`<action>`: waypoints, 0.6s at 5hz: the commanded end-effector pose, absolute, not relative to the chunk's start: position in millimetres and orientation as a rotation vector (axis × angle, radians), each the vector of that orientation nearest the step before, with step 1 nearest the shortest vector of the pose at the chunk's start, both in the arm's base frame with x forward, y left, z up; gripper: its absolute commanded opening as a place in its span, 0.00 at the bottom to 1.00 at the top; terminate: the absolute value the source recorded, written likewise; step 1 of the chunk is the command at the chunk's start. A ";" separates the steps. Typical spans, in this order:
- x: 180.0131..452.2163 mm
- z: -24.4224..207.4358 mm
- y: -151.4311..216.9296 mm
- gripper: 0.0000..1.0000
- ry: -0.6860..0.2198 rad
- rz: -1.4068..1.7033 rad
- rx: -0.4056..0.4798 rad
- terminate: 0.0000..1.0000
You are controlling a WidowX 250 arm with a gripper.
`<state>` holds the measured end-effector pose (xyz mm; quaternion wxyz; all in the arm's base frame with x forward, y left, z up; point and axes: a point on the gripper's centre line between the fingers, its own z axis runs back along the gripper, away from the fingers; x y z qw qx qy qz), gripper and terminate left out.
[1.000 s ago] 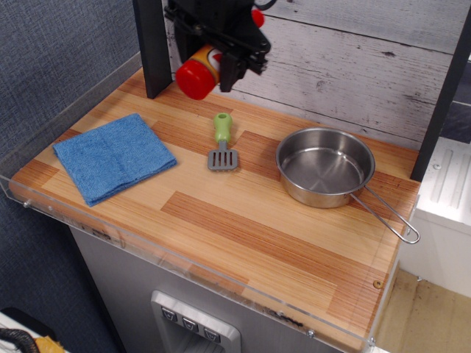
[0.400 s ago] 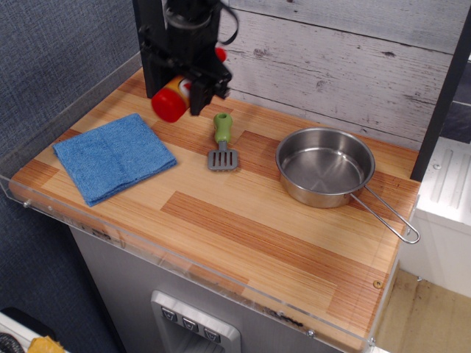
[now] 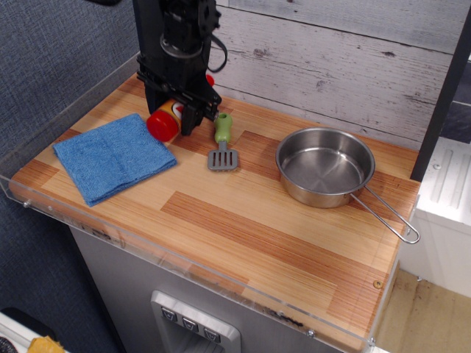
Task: Move the ketchup bottle to between the napkin and the spatula
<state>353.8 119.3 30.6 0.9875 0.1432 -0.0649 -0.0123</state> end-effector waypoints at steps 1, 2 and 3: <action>350.8 19.4 123.0 0.00 -0.134 -0.020 0.295 0.00; 352.2 18.7 124.3 1.00 -0.125 0.013 0.292 0.00; 350.7 19.3 125.9 1.00 -0.114 0.019 0.297 0.00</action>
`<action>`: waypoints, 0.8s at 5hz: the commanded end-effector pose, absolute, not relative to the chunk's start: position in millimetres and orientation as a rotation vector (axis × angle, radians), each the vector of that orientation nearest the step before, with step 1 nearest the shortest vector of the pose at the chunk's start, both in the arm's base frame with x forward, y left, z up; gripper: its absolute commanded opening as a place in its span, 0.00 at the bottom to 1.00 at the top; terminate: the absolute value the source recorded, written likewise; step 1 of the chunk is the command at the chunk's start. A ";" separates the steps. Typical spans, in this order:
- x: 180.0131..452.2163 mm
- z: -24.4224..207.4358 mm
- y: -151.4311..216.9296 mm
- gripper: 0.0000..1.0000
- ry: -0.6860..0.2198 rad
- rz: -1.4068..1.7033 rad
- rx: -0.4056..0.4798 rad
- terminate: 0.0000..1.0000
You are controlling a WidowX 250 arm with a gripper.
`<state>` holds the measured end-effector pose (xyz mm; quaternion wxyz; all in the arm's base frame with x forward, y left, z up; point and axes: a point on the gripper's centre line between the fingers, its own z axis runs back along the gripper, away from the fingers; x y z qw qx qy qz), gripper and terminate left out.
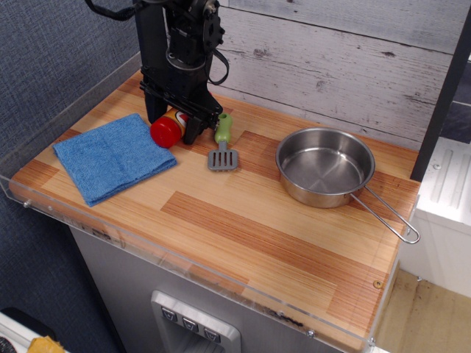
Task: Move the ketchup bottle to between the napkin and the spatula
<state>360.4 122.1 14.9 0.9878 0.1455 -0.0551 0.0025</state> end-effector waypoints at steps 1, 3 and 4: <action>349.5 19.6 125.4 1.00 -0.111 0.018 0.290 0.00; 353.8 53.8 118.0 1.00 -0.199 0.028 0.252 0.00; 358.6 100.3 108.9 1.00 -0.305 0.036 0.247 0.00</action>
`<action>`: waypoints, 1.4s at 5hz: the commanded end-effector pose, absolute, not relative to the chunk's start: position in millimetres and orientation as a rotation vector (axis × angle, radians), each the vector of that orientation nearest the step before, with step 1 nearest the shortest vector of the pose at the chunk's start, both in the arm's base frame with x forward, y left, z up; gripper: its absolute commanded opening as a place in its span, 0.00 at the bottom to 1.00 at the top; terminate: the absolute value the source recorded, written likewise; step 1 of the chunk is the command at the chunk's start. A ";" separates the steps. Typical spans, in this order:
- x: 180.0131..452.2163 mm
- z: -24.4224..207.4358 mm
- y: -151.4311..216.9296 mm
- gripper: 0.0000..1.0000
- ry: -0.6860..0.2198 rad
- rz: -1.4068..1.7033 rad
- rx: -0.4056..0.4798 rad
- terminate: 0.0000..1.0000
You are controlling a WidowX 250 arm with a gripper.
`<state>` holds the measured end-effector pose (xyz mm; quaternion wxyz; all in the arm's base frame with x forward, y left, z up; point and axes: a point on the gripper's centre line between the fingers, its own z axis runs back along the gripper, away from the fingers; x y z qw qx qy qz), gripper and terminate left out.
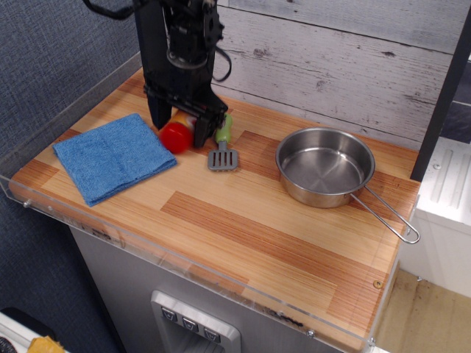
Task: Move the ketchup bottle to between the napkin and the spatula
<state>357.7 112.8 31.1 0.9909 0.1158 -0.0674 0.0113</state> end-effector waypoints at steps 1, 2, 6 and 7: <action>357.3 138.0 97.9 1.00 -0.382 0.041 0.249 0.00; 352.7 165.1 85.6 1.00 -0.439 0.025 0.245 0.00; 347.1 175.2 78.6 1.00 -0.460 0.025 0.244 0.00; 347.1 175.2 78.6 1.00 -0.460 0.025 0.244 0.00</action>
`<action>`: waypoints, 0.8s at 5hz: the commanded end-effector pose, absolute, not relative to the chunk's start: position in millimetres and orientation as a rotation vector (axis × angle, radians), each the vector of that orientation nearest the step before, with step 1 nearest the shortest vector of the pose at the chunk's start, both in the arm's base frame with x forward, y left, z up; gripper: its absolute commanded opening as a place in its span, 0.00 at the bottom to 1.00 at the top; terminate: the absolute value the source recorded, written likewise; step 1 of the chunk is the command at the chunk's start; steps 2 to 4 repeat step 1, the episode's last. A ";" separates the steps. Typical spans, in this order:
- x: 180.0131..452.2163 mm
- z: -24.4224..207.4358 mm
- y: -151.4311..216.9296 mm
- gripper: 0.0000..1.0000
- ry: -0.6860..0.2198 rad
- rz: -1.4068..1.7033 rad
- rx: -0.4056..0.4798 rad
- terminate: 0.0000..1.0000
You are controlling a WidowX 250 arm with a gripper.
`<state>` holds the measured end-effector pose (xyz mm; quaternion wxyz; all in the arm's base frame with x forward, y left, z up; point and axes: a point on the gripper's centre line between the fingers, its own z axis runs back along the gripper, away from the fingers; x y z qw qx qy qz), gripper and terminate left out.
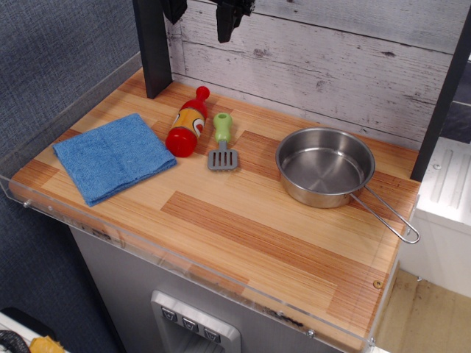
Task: Move the ketchup bottle to between the napkin and the spatula
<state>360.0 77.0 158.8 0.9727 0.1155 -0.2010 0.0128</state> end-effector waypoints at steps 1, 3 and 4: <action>347.1 175.2 78.6 1.00 -0.460 0.025 0.244 1.00; 347.1 175.2 78.6 1.00 -0.460 0.025 0.244 1.00; 347.1 175.2 78.6 1.00 -0.460 0.025 0.244 1.00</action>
